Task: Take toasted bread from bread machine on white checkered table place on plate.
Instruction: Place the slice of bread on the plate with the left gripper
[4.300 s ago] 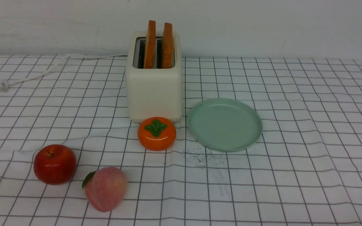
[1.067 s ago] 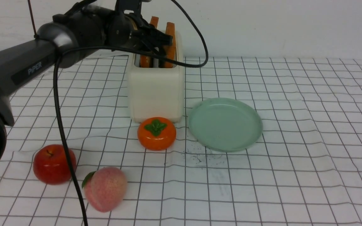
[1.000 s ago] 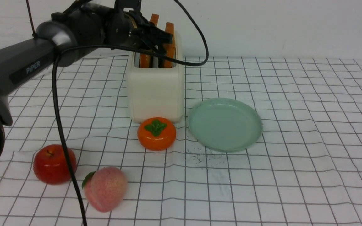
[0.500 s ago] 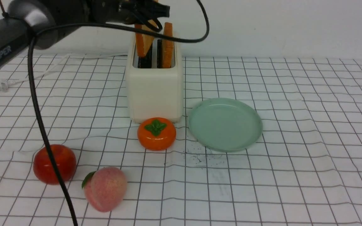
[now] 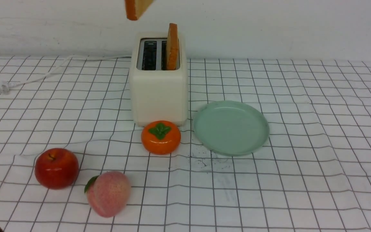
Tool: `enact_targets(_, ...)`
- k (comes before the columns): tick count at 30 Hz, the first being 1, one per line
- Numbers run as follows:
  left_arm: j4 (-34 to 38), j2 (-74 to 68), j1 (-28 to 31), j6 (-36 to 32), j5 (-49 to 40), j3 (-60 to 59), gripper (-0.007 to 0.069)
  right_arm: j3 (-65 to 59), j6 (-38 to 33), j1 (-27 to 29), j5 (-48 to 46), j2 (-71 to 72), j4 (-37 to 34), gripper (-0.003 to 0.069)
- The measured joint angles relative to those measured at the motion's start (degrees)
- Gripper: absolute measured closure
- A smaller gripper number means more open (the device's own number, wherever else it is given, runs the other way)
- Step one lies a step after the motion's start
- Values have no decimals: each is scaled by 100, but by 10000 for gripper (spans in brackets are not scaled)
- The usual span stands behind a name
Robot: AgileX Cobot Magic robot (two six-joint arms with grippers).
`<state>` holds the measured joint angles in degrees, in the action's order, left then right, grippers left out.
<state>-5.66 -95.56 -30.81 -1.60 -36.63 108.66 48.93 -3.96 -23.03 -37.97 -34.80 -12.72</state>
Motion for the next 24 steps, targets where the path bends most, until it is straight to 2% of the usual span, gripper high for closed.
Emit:
enact_targets(4,-238,-495,-935,-407,-15,-271,519,0,0,0,-408,174,19,668)
enact_targets(7,-561,-970,-1164,-259,45,-306,519,0,56,0,-576,424,142,666)
enact_targets(13,-1228,-1936,-1225,67,387,-313,519,18,613,0,-813,1021,463,666)
enact_targets(20,-1496,-2449,-1229,217,711,-340,519,23,727,0,-1108,1050,542,666)
enact_targets(24,-2203,-2628,-1229,376,1136,-340,519,23,734,0,-1170,1050,548,666)
